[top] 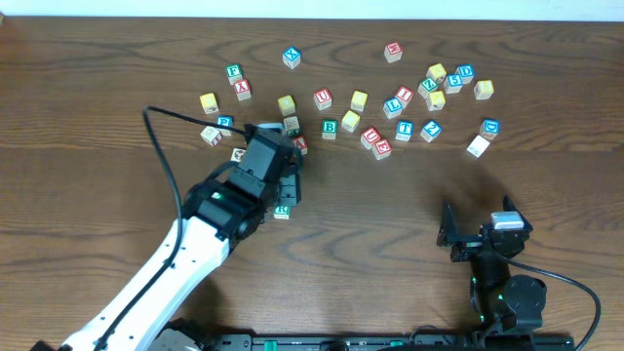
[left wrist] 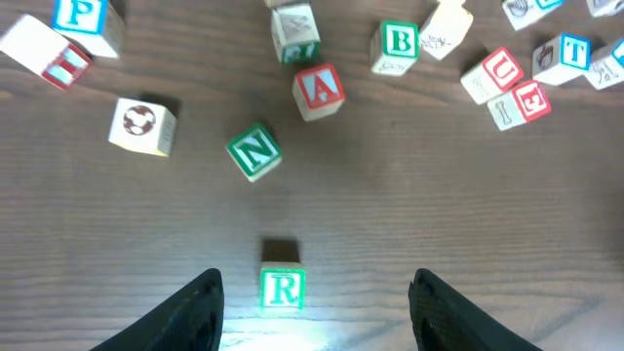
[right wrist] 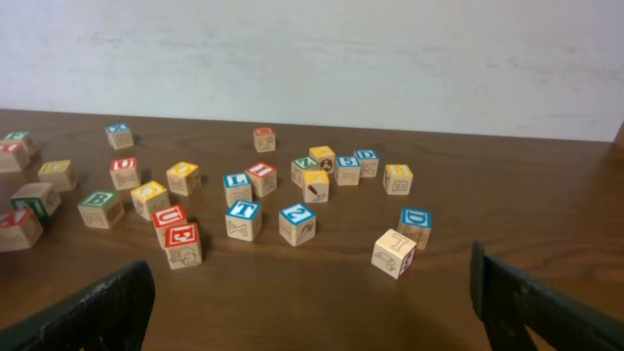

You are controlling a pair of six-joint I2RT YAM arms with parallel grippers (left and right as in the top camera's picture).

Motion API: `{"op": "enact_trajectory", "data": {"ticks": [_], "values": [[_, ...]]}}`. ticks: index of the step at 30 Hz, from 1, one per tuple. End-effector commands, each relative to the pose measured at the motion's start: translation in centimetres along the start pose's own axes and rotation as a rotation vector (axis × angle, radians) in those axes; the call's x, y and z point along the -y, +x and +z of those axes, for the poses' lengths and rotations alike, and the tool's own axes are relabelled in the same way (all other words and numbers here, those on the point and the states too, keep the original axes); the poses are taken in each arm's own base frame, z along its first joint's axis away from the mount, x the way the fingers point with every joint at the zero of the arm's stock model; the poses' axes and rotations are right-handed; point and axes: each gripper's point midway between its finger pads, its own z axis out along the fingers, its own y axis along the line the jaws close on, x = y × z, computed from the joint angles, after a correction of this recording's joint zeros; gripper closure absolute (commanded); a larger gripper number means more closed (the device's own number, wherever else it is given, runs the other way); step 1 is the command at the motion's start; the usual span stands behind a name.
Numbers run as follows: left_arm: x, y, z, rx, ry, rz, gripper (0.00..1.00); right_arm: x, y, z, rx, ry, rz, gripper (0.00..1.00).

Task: Spell out ROBOT
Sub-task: 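Lower the R block onto the table and open the left gripper, then move the left gripper to the yellow O block and lower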

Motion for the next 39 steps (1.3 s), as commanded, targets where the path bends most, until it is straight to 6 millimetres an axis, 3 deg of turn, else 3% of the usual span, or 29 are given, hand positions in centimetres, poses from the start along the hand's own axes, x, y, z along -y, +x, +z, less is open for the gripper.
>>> {"op": "enact_trajectory", "data": {"ticks": [1, 13, 16, 18, 25, 32, 39], "values": [[-0.6, -1.6, -0.8, 0.042, -0.013, 0.036, 0.4, 0.1, 0.1, 0.0, 0.0, 0.006, 0.007, 0.01], [-2.3, -2.0, 0.0, 0.025, -0.057, 0.229, 0.39, 0.1, 0.1, 0.0, 0.0, 0.006, 0.007, 0.01], [-2.8, -2.5, 0.7, 0.03, -0.067, 0.196, 0.28, 0.1, 0.1, 0.0, 0.0, 0.006, 0.007, 0.01], [-3.2, -3.1, 1.5, 0.042, -0.073, 0.133, 0.27, 0.1, 0.1, 0.0, 0.0, 0.006, 0.007, 0.01], [-3.0, -5.8, 4.6, 0.033, -0.085, 0.021, 0.27, 0.1, 0.1, 0.0, 0.0, 0.006, 0.007, 0.01], [-0.7, -11.3, 7.7, 0.005, -0.1, -0.144, 0.27, 0.1, 0.1, 0.0, 0.0, 0.006, 0.007, 0.01], [-0.2, -13.5, 11.1, -0.026, -0.126, -0.288, 0.27, 0.1, 0.1, 0.0, 0.0, 0.006, 0.007, 0.01]]}}
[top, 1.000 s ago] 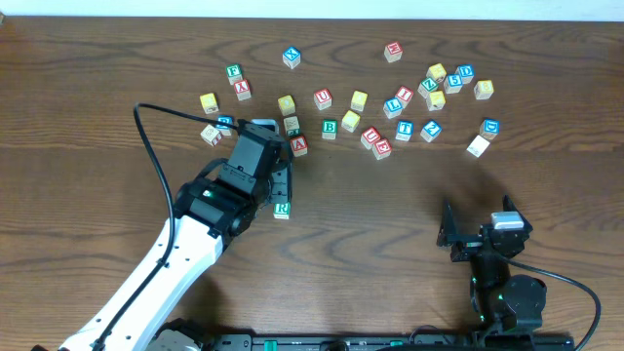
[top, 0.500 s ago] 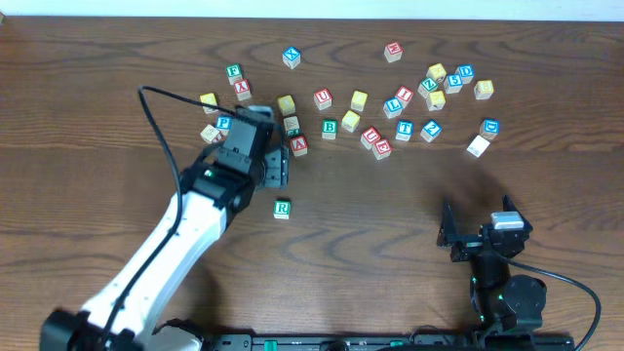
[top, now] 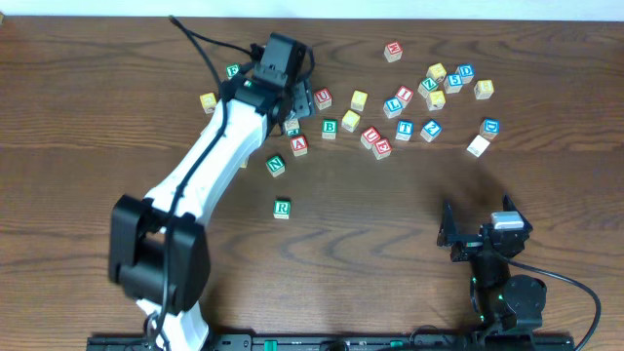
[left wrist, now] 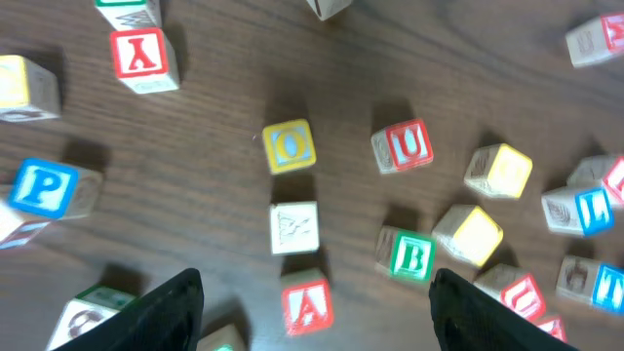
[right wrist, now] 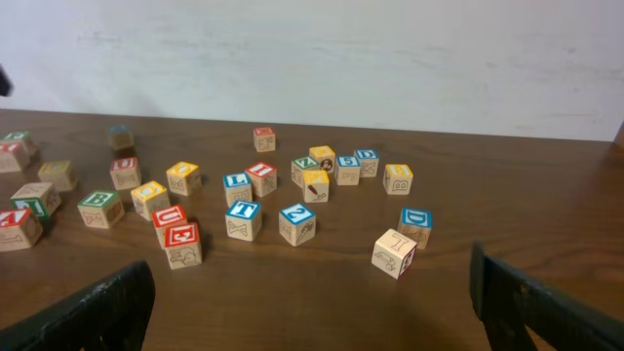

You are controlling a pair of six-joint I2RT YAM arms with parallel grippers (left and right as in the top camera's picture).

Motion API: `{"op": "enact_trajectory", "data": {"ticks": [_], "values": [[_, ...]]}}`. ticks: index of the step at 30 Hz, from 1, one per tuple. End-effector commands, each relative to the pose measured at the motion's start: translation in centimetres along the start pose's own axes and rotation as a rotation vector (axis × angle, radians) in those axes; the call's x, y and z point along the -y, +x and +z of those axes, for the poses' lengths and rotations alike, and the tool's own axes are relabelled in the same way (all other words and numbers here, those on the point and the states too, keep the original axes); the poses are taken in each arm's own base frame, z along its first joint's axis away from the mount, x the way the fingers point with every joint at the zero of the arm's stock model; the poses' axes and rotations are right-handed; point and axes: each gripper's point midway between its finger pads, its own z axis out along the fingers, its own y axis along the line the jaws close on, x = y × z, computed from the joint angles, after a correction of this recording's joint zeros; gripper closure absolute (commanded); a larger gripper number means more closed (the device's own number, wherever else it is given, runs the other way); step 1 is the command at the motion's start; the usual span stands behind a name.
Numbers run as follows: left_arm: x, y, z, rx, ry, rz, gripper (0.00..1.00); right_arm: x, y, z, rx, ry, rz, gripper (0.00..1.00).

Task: Spell out ROBOT
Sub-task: 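Move the left gripper to the yellow O block and lower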

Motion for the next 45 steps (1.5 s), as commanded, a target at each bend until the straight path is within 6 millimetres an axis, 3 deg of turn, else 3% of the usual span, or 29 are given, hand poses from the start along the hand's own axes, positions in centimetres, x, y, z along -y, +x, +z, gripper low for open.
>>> {"op": "enact_trajectory", "data": {"ticks": [1, 10, 16, 27, 30, 45], "values": [[0.4, -1.2, 2.0, -0.019, -0.024, -0.108, 0.27, 0.1, 0.1, 0.0, 0.0, 0.006, 0.007, 0.01], [-1.1, 0.5, 7.8, -0.125, -0.118, -0.201, 0.27, 0.1, 0.1, 0.0, 0.0, 0.006, 0.007, 0.01], [-2.4, 1.4, 10.0, -0.154, -0.152, -0.227, 0.27, 0.1, 0.1, 0.0, 0.0, 0.006, 0.007, 0.01], [-2.6, 0.4, 10.6, -0.125, -0.136, -0.232, 0.27, 0.1, 0.1, 0.0, 0.0, 0.006, 0.007, 0.01], [-2.6, 0.3, 10.6, -0.122, -0.132, -0.224, 0.36, 0.1, 0.1, 0.0, 0.0, 0.006, 0.007, 0.01], [-1.5, -0.6, 10.7, -0.103, -0.073, -0.189, 0.36, 0.1, 0.1, 0.0, 0.0, 0.006, 0.007, 0.01]]}}
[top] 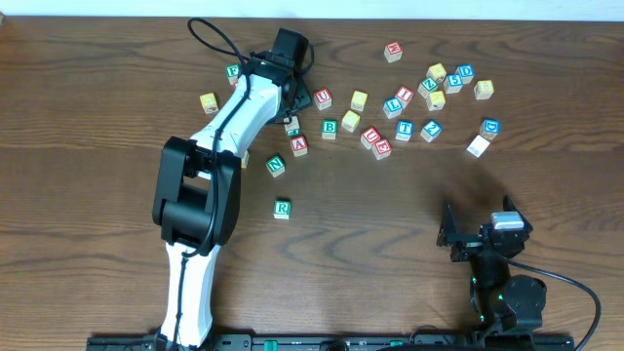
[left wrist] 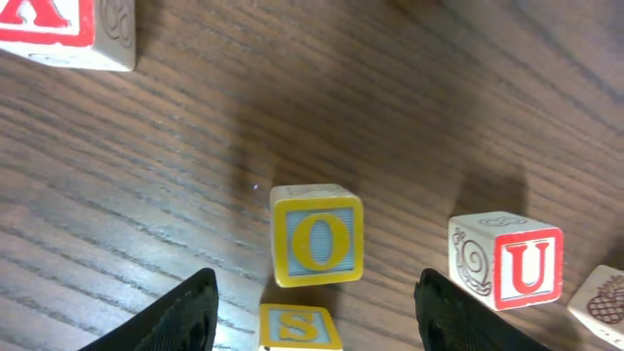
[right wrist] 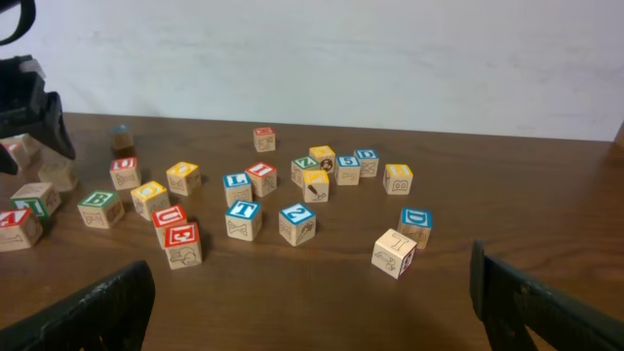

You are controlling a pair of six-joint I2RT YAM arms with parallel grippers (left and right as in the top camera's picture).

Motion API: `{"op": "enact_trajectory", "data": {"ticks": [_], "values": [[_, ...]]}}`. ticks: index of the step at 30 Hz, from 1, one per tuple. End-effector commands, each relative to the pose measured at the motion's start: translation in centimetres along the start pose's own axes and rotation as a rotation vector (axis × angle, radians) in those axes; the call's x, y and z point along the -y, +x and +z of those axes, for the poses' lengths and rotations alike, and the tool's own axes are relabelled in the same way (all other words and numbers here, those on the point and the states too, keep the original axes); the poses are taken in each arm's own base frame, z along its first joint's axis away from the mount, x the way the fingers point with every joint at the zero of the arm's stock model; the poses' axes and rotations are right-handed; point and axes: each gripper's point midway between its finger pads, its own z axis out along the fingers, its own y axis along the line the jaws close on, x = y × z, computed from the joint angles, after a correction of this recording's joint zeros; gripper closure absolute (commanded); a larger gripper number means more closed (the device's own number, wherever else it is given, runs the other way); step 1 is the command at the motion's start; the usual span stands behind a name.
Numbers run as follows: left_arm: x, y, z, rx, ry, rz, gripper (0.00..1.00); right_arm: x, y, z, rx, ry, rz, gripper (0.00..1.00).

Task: Spell out ROBOT
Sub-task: 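Move the left gripper to the yellow O block and lower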

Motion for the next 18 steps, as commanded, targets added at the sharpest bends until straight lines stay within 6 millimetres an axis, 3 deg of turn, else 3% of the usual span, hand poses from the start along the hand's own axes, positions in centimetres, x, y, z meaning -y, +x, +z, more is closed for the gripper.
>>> {"op": "enact_trajectory", "data": {"ticks": [1, 13, 18], "values": [[0.4, -0.9, -0.2, 0.017, 0.015, 0.013, 0.36, 0.1, 0.1, 0.0, 0.0, 0.006, 0.007, 0.01], [0.7, -1.4, -0.1, 0.036, 0.03, 0.014, 0.36, 0.1, 0.1, 0.0, 0.0, 0.006, 0.007, 0.01], [0.3, -0.8, 1.3, 0.021, 0.012, 0.016, 0.36, 0.1, 0.1, 0.0, 0.0, 0.006, 0.007, 0.0]]}}
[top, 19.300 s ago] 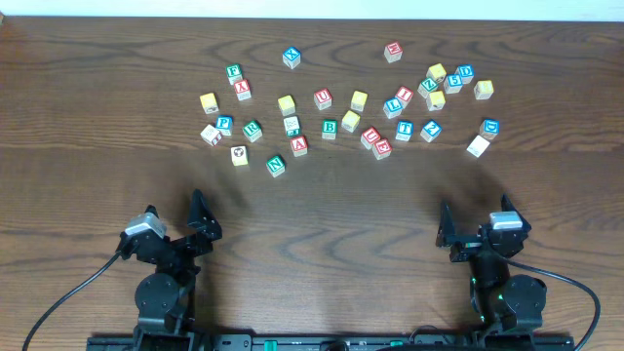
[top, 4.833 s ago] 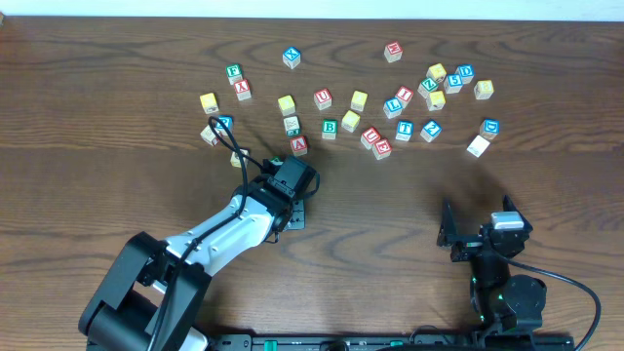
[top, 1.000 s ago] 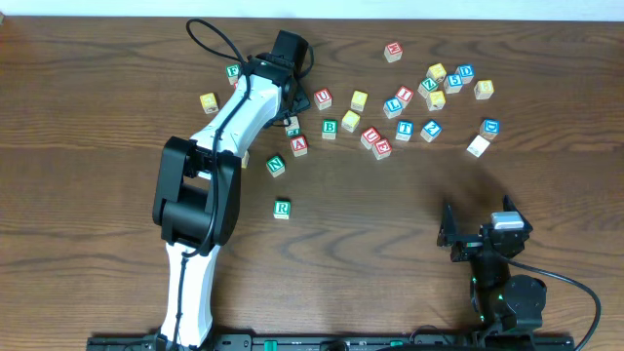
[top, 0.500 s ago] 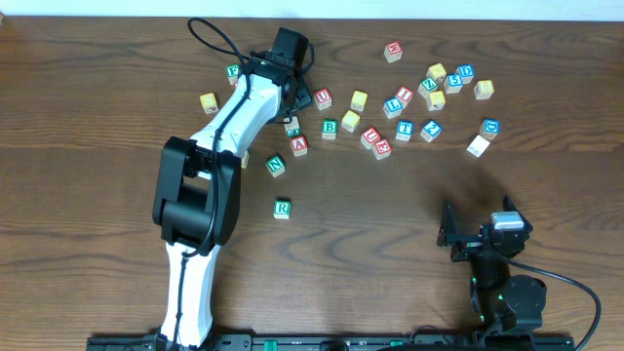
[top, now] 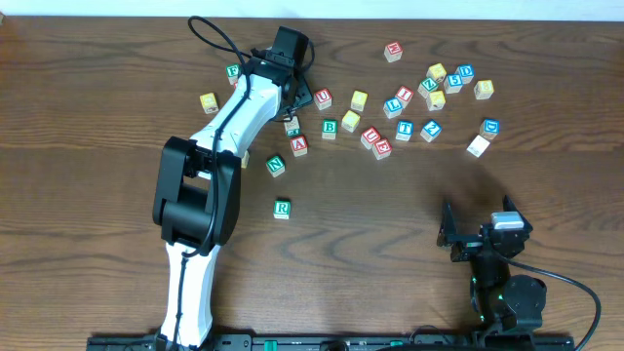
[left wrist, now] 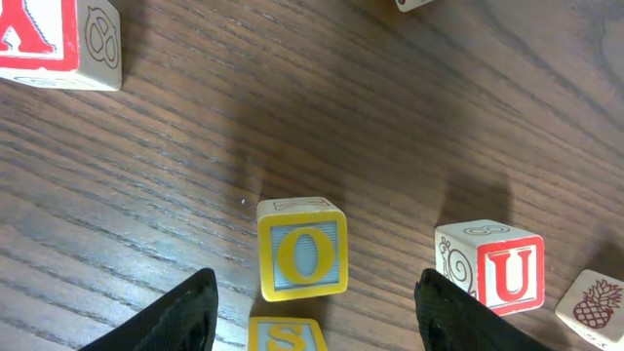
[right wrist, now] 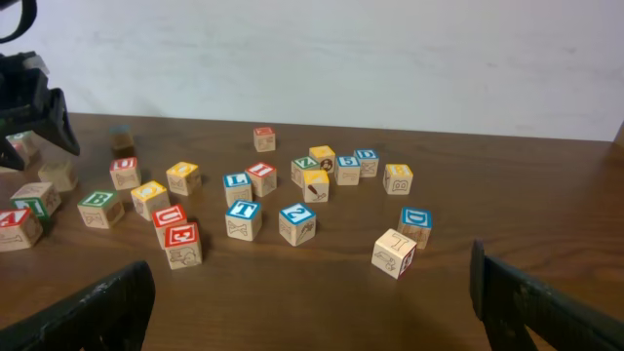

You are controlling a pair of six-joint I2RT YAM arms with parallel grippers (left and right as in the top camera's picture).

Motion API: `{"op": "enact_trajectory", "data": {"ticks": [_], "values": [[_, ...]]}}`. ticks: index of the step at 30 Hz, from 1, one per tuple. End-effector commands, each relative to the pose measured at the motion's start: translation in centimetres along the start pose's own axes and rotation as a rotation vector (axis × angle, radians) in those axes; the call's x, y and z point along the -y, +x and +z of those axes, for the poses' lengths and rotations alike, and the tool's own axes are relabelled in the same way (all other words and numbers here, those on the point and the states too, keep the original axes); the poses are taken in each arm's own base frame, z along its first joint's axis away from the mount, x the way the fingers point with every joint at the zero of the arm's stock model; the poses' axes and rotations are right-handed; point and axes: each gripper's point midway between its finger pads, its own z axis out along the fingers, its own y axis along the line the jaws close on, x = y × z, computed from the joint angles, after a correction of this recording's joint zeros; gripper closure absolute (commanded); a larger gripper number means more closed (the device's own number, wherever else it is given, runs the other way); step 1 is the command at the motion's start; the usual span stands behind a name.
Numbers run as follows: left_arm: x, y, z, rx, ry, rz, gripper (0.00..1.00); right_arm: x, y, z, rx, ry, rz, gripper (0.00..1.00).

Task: Spell out ROBOT
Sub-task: 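Move the left gripper to the yellow O block and lower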

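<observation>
A yellow O block (left wrist: 302, 261) lies flat on the wood below my left gripper (left wrist: 314, 314), which hangs open low over it with a finger out on either side. Overhead, that gripper (top: 291, 86) sits over the far-left part of the block scatter and hides the O. The green R block (top: 282, 208) stands alone nearer the front. A green B block (top: 330, 126) and a blue T block (top: 404, 130) lie in the scatter. My right gripper (top: 485, 232) rests open at the front right, holding nothing.
A yellow S block (left wrist: 288, 336) touches the O's near side, a red U block (left wrist: 502, 278) lies to its right and a red X block (left wrist: 39, 39) at upper left. A green N (top: 276, 166), a red A (top: 299, 145) and several more blocks (top: 439, 83) spread along the far side.
The left gripper has shifted slightly, so the O block sits a little lower and further left in its wrist view. It is still open. The right arm has not moved.
The left gripper stood open over the green R block at the table's middle front. Then it was high over the far block scatter, the R left standing alone. Later it hung low and open over the yellow O, where it still is.
</observation>
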Motion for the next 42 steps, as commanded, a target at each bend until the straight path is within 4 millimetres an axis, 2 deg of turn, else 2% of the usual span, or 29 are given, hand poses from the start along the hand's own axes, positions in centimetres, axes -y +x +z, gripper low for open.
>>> {"op": "enact_trajectory", "data": {"ticks": [1, 10, 16, 20, 42], "values": [[-0.2, -0.3, 1.5, 0.0, -0.007, 0.003, 0.36, 0.1, 0.1, 0.0, 0.0, 0.006, 0.007, 0.01], [0.2, -0.9, 1.8, 0.026, 0.006, 0.0, 0.36, 0.1, 0.1, 0.0, 0.0, 0.006, 0.007, 0.01], [-0.4, -1.3, 1.9, 0.053, -0.028, 0.0, 0.36, 0.1, 0.1, 0.0, 0.0, 0.006, 0.007, 0.01], [-0.8, -1.4, 1.8, 0.065, -0.051, 0.001, 0.41, 0.1, 0.1, 0.0, 0.0, 0.006, 0.007, 0.01], [-1.1, -1.0, 2.1, 0.053, -0.06, 0.002, 0.41, 0.1, 0.1, 0.0, 0.0, 0.006, 0.007, 0.01]]}}
